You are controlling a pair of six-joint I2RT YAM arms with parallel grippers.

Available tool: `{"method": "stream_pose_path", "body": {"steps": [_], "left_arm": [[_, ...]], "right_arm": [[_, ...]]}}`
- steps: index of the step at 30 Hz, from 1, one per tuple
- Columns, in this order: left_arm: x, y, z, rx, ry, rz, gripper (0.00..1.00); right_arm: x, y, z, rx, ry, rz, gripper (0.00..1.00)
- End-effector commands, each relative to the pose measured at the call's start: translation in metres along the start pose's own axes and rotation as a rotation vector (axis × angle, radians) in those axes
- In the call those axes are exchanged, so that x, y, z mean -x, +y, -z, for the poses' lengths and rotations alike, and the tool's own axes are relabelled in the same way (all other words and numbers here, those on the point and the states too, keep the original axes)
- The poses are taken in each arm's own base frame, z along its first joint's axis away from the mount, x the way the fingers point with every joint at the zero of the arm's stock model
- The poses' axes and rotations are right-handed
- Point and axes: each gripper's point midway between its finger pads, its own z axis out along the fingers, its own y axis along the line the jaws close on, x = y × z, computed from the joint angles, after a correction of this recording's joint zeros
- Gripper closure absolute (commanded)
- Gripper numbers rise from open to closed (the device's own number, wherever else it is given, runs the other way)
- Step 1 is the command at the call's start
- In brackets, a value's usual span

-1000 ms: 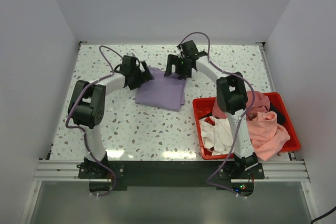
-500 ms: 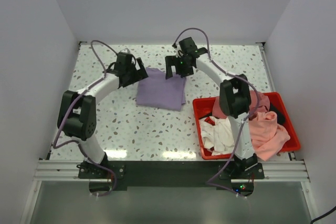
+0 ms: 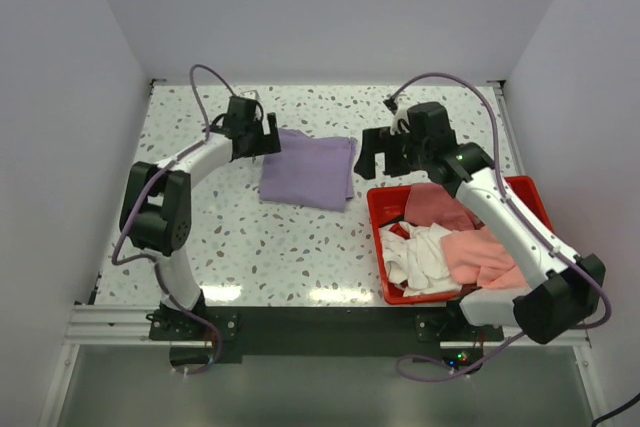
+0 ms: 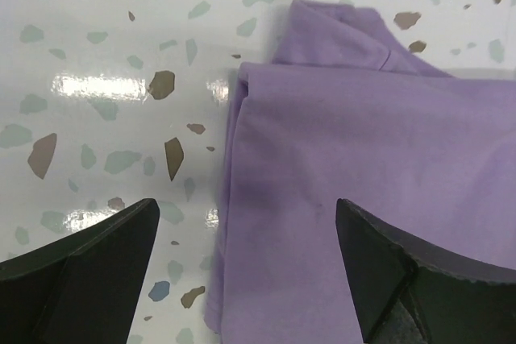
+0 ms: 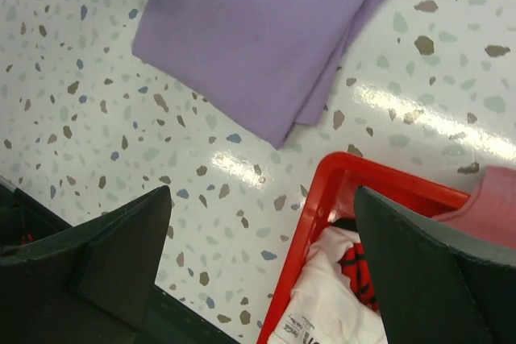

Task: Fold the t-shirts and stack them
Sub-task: Fold the tshirt, then neatly place the folded tshirt to the corner

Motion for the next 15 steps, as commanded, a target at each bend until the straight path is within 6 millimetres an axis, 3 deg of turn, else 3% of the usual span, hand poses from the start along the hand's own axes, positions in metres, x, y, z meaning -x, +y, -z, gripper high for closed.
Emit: {"method": "stream_pose_path", "body": {"steps": [1,4,9,15], "left_arm": [[-0.002,-0.002,-0.013,-0.022,0.035,-0.058,0.07],[-0.015,0.0,-0.029,-0.018,0.084,-0.061,0.17],[-0.033,-0.006,-0.044,-0.06,0.133,-0.057,0.25],[-0.052,-0.01,-0.054,-0.062,0.167,-0.058,0.35]], "right_arm": [[-0.03,-0.019,0.013,-0.093,0.055,-0.025,0.01],[-0.044,-0.022,0.031,-0.107,0.065,-0.029,0.01],[-0.053,-0.034,0.058,-0.179,0.015,-0.044,0.01],[-0.059,-0.046,0.072,-0.251,0.008,-0.034,0.01]]}}
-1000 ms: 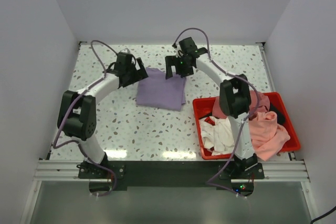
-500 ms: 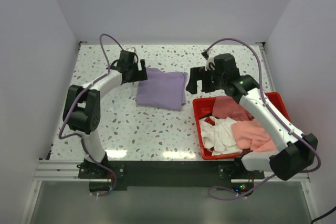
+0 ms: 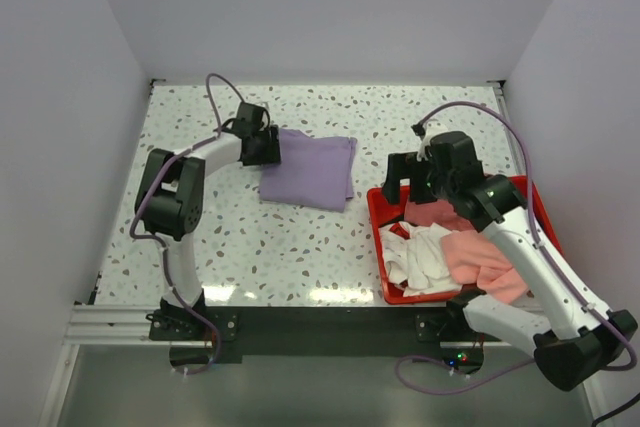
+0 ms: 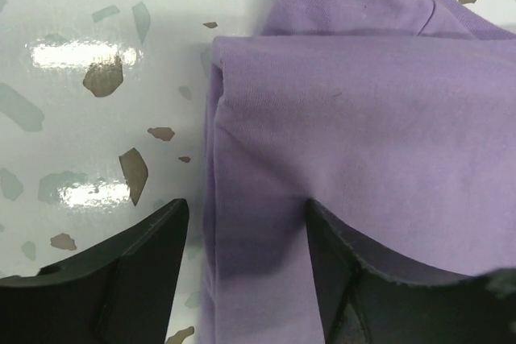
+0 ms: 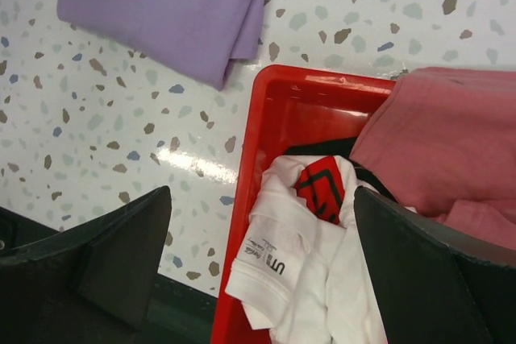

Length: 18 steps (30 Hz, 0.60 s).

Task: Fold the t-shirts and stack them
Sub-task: Neatly place the folded tshirt to the corner

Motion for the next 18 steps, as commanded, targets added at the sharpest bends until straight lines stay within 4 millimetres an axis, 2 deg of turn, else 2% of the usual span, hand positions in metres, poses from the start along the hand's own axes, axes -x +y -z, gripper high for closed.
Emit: {"method": "stream_pose_path", "body": {"steps": [1,3,5,6,9,12,13,15,18], "left_arm": [[-0.005,-0.015,-0.011,-0.034,0.011,-0.021,0.38],[-0.013,-0.013,-0.017,-0.011,0.027,-0.028,0.43],[-0.02,-0.016,-0.021,0.0,0.041,-0.033,0.53],[-0.02,-0.012,-0.023,0.026,0.037,-0.035,0.59],[-0.018,-0.01,-0.024,0.057,0.037,-0.033,0.7],[-0.012,0.002,-0.022,0.132,0.023,-0.04,0.81],[-0.01,0.005,-0.021,0.15,0.021,-0.039,0.91],[-0.006,0.012,-0.02,0.197,0.009,-0.046,1.0],[0.004,0.02,-0.017,0.249,-0.016,-0.066,1.0]], "right_arm": [[-0.005,-0.017,0.004,-0.089,0.0,-0.008,0.01],[-0.008,-0.02,0.004,-0.102,-0.002,-0.007,0.01],[-0.008,-0.022,0.004,-0.11,-0.005,-0.006,0.01],[-0.01,-0.023,0.003,-0.112,-0.004,-0.006,0.01],[-0.013,-0.028,0.001,-0.136,0.0,0.001,0.01],[-0.015,-0.034,-0.003,-0.165,0.009,0.003,0.01],[-0.015,-0.034,-0.004,-0.168,0.008,0.006,0.01],[-0.016,-0.037,-0.007,-0.183,0.014,0.014,0.01],[-0.016,-0.041,-0.012,-0.204,0.022,0.029,0.01]]}}
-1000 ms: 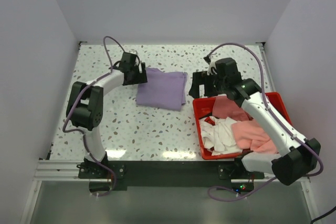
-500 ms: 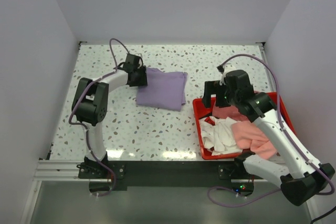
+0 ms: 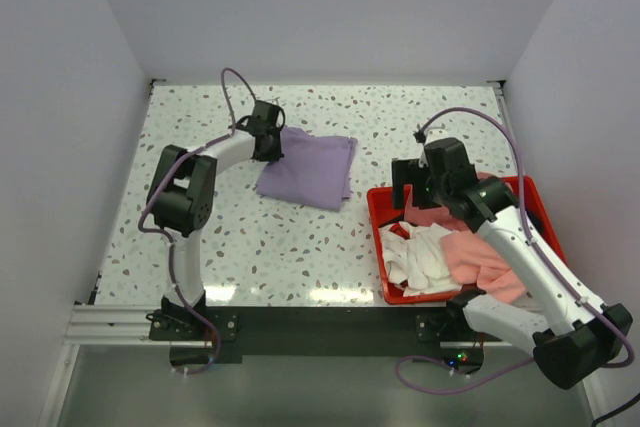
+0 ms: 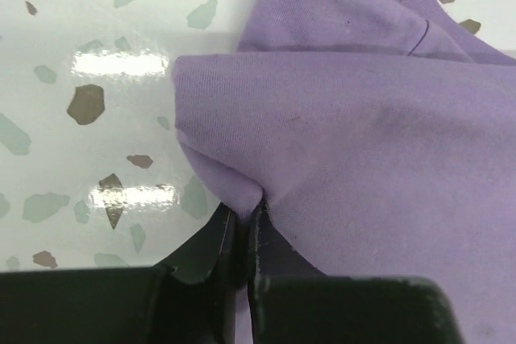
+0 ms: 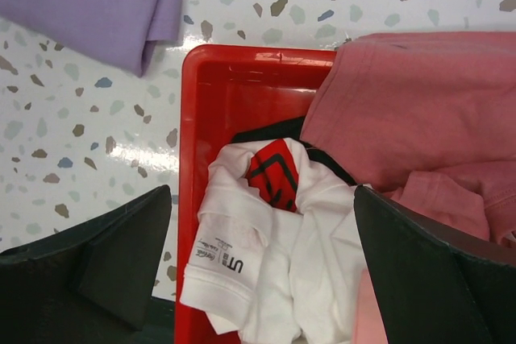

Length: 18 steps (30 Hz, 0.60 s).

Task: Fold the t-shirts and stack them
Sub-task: Neatly place the folded tshirt to the corner

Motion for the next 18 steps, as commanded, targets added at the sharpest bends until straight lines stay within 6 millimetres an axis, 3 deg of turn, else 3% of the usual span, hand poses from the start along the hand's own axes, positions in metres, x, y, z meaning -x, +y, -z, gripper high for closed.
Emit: {"method": "stream_pose_path", "body": {"steps": [1,9,12,18], "left_arm": [[-0.004,0.034,-0.006,0.165,0.022,-0.048,1.0],[0.036,0.078,0.005,0.291,-0.061,-0.052,1.0],[0.055,0.115,0.011,0.363,-0.095,-0.036,1.0],[0.097,0.168,0.015,0.406,-0.175,-0.079,1.0]], "right_arm": [[0.005,-0.009,-0.007,-0.053,-0.015,0.019,0.01],[0.012,-0.013,-0.021,-0.09,-0.026,0.044,0.01],[0.015,-0.015,-0.028,-0.102,-0.016,0.05,0.01],[0.018,-0.018,-0.041,-0.118,0.015,0.052,0.01]]}}
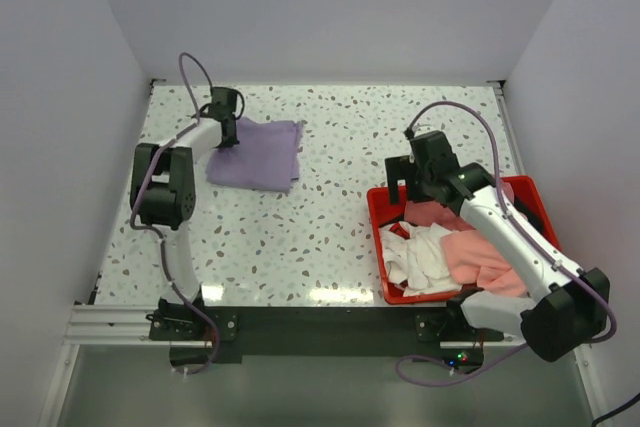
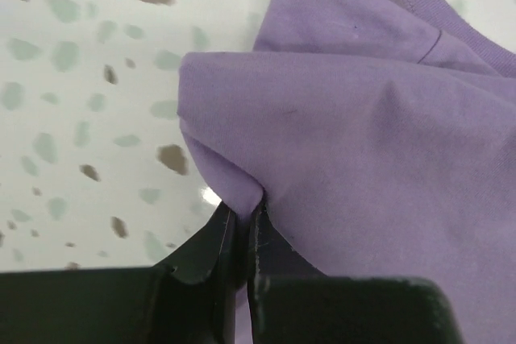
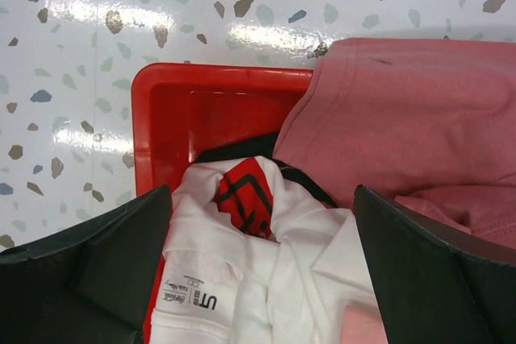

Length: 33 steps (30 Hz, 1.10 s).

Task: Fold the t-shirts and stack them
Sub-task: Neatly place the folded tshirt to the corner

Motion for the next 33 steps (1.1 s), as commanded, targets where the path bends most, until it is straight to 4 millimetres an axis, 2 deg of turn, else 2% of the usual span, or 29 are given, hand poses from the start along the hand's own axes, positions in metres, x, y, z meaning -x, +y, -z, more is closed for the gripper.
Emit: {"method": "stream_pose_path", "body": {"steps": [1,3,5,6,7,11,13,14,16,17,18,19,20,21,24,30,31,32,33], "left_arm": [[0.052,0.042,-0.009,0.087,-0.121,-0.071,1.0],[0.063,0.067,-0.02,0.145,-0.121,-0.07,1.0],[0.072,0.078,-0.03,0.151,-0.122,-0.096,1.0],[0.073,0.095,-0.036,0.16,-0.113,-0.083,1.0],[0.073,0.1,-0.043,0.155,-0.106,-0.102,1.0],[0.094,0.123,-0.057,0.188,-0.144,-0.139,1.0],[0.094,0.137,-0.071,0.225,-0.124,-0.159,1.0],[0.107,0.149,-0.07,0.244,-0.146,-0.145,1.0],[0.111,0.157,-0.081,0.249,-0.148,-0.138,1.0],[0.123,0.161,-0.081,0.242,-0.177,-0.122,1.0],[0.127,0.17,-0.083,0.247,-0.185,-0.109,1.0],[0.126,0.173,-0.09,0.249,-0.184,-0.105,1.0],[0.138,0.18,-0.088,0.269,-0.21,-0.089,1.0],[0.14,0.187,-0.088,0.285,-0.214,-0.075,1.0],[0.139,0.207,-0.092,0.343,-0.211,-0.046,1.0],[0.137,0.229,-0.089,0.386,-0.208,-0.001,0.99],[0.14,0.232,-0.084,0.392,-0.216,0.003,0.87],[0.143,0.233,-0.081,0.402,-0.223,0.006,0.48],[0.146,0.236,-0.076,0.414,-0.232,0.014,0.33]], "right_arm": [[0.022,-0.005,-0.003,-0.025,-0.053,-0.003,0.01],[0.023,-0.004,-0.008,-0.025,-0.043,-0.005,0.01],[0.025,-0.004,-0.011,-0.023,-0.038,-0.007,0.01],[0.026,-0.004,-0.013,-0.025,-0.037,-0.011,0.01],[0.027,-0.003,-0.014,-0.022,-0.036,-0.011,0.01],[0.033,-0.003,-0.019,-0.027,-0.038,-0.013,0.01],[0.035,-0.002,-0.021,-0.032,-0.027,-0.012,0.01],[0.035,-0.003,-0.022,-0.035,-0.026,-0.012,0.01],[0.036,-0.005,-0.024,-0.049,-0.023,-0.015,0.01],[0.038,-0.006,-0.024,-0.056,-0.026,-0.015,0.01],[0.039,-0.007,-0.024,-0.062,-0.027,-0.016,0.01],[0.04,-0.009,-0.024,-0.074,-0.03,-0.017,0.01],[0.043,-0.009,-0.024,-0.077,-0.037,-0.019,0.01],[0.044,-0.01,-0.023,-0.081,-0.039,-0.02,0.01],[0.046,-0.011,-0.025,-0.091,-0.035,-0.026,0.01],[0.049,-0.008,-0.027,-0.085,-0.028,-0.026,0.01],[0.049,-0.008,-0.027,-0.084,-0.028,-0.028,0.01],[0.049,-0.008,-0.026,-0.085,-0.028,-0.031,0.01],[0.049,-0.008,-0.024,-0.079,-0.031,-0.032,0.01]]}}
